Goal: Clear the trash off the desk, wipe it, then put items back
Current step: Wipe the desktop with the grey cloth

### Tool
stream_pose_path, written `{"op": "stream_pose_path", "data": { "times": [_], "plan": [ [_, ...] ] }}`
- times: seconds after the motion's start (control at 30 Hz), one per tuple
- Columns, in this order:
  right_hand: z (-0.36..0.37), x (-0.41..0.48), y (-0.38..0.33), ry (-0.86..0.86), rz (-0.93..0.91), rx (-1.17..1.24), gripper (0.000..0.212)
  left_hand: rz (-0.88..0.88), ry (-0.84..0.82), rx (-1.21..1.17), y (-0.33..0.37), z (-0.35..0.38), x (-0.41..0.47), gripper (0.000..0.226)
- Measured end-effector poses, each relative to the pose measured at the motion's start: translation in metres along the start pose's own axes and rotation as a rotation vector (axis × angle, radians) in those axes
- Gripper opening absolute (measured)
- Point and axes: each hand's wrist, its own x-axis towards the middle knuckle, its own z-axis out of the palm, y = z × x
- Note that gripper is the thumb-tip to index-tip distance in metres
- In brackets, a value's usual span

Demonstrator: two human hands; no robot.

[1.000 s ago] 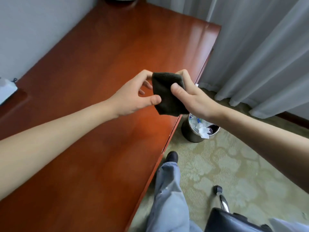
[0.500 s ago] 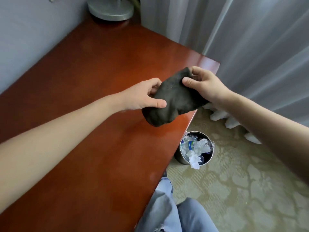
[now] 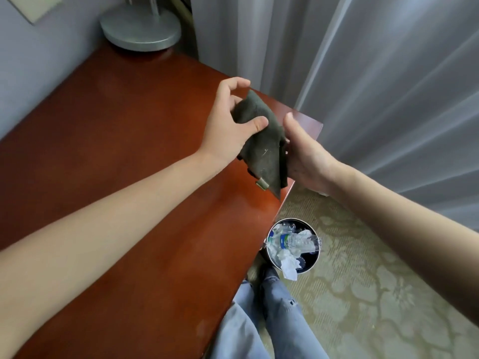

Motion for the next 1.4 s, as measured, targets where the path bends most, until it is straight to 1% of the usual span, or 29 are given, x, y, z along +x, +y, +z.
{"op": "stream_pose_path", "data": {
  "times": [0.03,0.1,0.13,0.2,0.27,0.33,0.4,0.43,0.47,0.53,0.57,0.63,0.7,0.73,0.8,0.87,0.9,0.93,0.97,1.0,1.03,1.07,1.1,1.13,1.2,1.27,1.3,1.37,1.4],
  "plan": [
    [-0.005,0.003,-0.001,0.040,-0.010,-0.053,0.065,0.006,0.034,0.021,0.000,0.002,0.004,0.054],
    [-0.014,0.010,-0.004,0.115,-0.025,-0.161,0.038,0.001,0.093,0.026,-0.001,0.006,0.011,0.054],
    [-0.017,0.012,-0.006,0.124,-0.027,-0.224,0.027,-0.014,0.112,0.042,-0.002,0.007,0.014,0.055],
    [-0.026,0.019,-0.011,0.114,-0.028,-0.290,0.019,-0.121,0.112,0.079,-0.005,0.009,0.023,0.056],
    [-0.035,0.023,-0.018,0.070,0.007,-0.280,0.018,-0.324,0.018,0.018,-0.006,0.006,0.032,0.051],
    [-0.047,0.025,-0.023,-0.020,0.110,-0.332,0.028,-0.496,-0.121,-0.091,-0.008,-0.002,0.039,0.035],
    [-0.054,0.024,-0.027,-0.069,0.175,-0.406,0.032,-0.546,-0.210,-0.171,-0.010,-0.012,0.043,0.020],
    [-0.057,0.025,-0.028,-0.054,0.165,-0.404,0.028,-0.535,-0.242,-0.136,-0.012,-0.017,0.045,0.020],
    [-0.059,0.025,-0.030,-0.009,0.128,-0.386,0.022,-0.499,-0.271,-0.020,-0.014,-0.022,0.046,0.023],
    [-0.061,0.024,-0.035,0.088,0.029,-0.358,0.009,-0.395,-0.272,0.273,-0.016,-0.028,0.047,0.029],
    [-0.062,0.024,-0.038,0.109,-0.010,-0.359,0.011,-0.370,-0.259,0.333,-0.015,-0.030,0.047,0.029],
    [-0.061,0.022,-0.039,0.094,-0.038,-0.358,0.017,-0.409,-0.300,0.259,-0.010,-0.030,0.048,0.026],
    [-0.054,0.021,-0.036,0.103,-0.035,-0.357,0.020,-0.503,-0.399,0.169,-0.005,-0.025,0.047,0.034],
    [-0.050,0.021,-0.034,0.118,-0.036,-0.381,0.021,-0.536,-0.428,0.186,-0.006,-0.022,0.047,0.042],
    [-0.043,0.021,-0.032,0.135,-0.012,-0.516,0.024,-0.557,-0.436,0.327,-0.011,-0.014,0.045,0.055],
    [-0.039,0.022,-0.036,0.168,0.056,-0.570,0.025,-0.560,-0.416,0.470,-0.018,-0.006,0.044,0.054],
    [-0.038,0.023,-0.038,0.202,0.107,-0.545,0.031,-0.548,-0.394,0.500,-0.022,-0.004,0.044,0.046],
    [-0.038,0.025,-0.041,0.230,0.159,-0.518,0.043,-0.528,-0.370,0.499,-0.024,-0.003,0.044,0.034],
    [-0.037,0.028,-0.043,0.252,0.199,-0.537,0.056,-0.511,-0.354,0.487,-0.027,-0.003,0.045,0.021],
    [-0.036,0.032,-0.044,0.260,0.226,-0.613,0.066,-0.502,-0.363,0.488,-0.028,-0.003,0.045,0.013],
    [-0.034,0.037,-0.044,0.254,0.244,-0.713,0.073,-0.496,-0.394,0.504,-0.029,-0.003,0.044,0.012],
    [-0.032,0.041,-0.042,0.244,0.250,-0.823,0.076,-0.490,-0.435,0.526,-0.030,-0.002,0.043,0.018],
    [-0.029,0.046,-0.039,0.234,0.249,-0.937,0.075,-0.489,-0.469,0.546,-0.031,-0.002,0.042,0.026],
    [-0.026,0.049,-0.037,0.222,0.235,-1.042,0.068,-0.492,-0.489,0.558,-0.031,-0.002,0.041,0.033],
    [-0.020,0.053,-0.038,0.178,0.165,-1.162,0.043,-0.477,-0.496,0.526,-0.030,-0.005,0.038,0.041],
    [-0.014,0.046,-0.048,0.155,0.055,-1.194,0.016,-0.417,-0.499,0.432,-0.024,-0.011,0.036,0.042],
    [-0.012,0.040,-0.056,0.155,-0.007,-1.185,0.011,-0.383,-0.502,0.345,-0.018,-0.017,0.036,0.040],
    [-0.007,0.026,-0.075,0.141,-0.147,-1.158,0.010,-0.301,-0.533,0.179,-0.007,-0.031,0.038,0.034],
    [-0.003,0.018,-0.084,0.117,-0.210,-1.126,0.010,-0.248,-0.562,0.167,-0.001,-0.038,0.039,0.032]
  ]
}}
